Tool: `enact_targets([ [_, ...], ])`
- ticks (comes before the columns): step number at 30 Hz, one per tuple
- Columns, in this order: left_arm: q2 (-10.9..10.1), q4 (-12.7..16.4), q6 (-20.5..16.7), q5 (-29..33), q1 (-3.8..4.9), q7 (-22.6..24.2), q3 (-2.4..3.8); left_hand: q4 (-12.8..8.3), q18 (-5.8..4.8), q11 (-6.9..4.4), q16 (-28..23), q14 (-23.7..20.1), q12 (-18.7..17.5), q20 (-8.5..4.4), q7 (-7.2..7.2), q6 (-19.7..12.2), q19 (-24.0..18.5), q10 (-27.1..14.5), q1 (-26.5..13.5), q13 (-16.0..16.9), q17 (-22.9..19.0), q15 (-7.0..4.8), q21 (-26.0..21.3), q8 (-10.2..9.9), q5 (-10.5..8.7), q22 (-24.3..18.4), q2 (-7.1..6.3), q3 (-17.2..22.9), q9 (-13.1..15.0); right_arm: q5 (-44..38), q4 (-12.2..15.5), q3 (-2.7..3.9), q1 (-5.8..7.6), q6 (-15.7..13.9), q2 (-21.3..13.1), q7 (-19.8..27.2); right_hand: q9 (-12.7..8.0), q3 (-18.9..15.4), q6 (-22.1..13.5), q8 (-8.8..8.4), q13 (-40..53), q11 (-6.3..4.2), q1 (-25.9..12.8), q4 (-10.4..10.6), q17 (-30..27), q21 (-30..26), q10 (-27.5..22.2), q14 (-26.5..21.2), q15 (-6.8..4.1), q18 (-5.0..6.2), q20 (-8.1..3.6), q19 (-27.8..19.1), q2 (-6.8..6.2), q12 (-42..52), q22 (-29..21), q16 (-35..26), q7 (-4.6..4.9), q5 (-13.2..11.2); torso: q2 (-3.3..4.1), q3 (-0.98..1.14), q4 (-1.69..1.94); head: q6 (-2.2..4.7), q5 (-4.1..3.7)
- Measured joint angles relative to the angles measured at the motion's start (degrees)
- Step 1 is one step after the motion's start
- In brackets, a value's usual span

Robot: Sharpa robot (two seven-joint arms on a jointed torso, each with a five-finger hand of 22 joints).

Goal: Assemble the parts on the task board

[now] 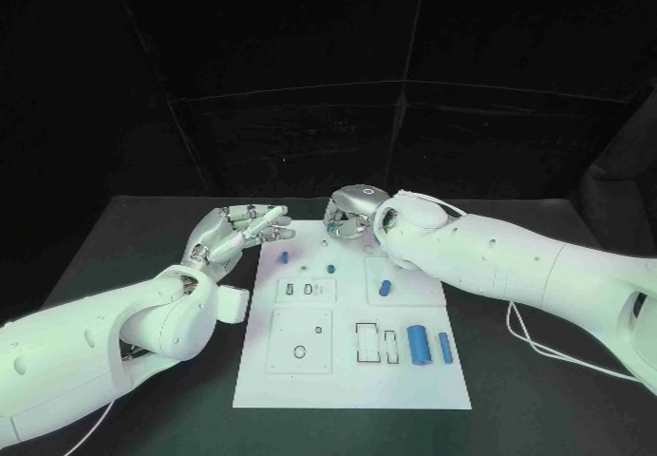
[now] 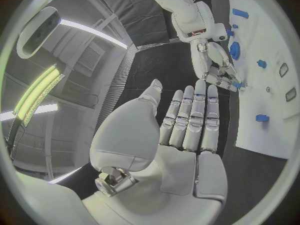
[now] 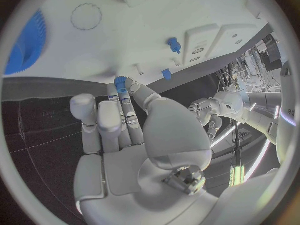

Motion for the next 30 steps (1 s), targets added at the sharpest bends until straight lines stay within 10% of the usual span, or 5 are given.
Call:
enact_targets([
  [30,0.03,-0.22,0.22,0.00,0.22,-0.23,0.00,0.00,0.00,0.00,-0.18,0.00,-0.21,-0.17,0.00,0.00,0.17,0.00,0.00,0.01,0.00,0.00,-0.30,-0.22,0.00,-0.03,0.00,0.00,0.00,-3.27,-1.72,0.01,0.06,0.81,1.79,-3.03,-0.18,1.16,-1.60,-0.17,0.01,0.41,-1.59,1.16,-2.45,-0.53,-2.34,-0.61,0.61,0.02,0.41,-1.47,-2.06,0.03,-1.93,-0.62,0.31,-2.25,0.21,0.01,-0.14,-0.34,0.41],
])
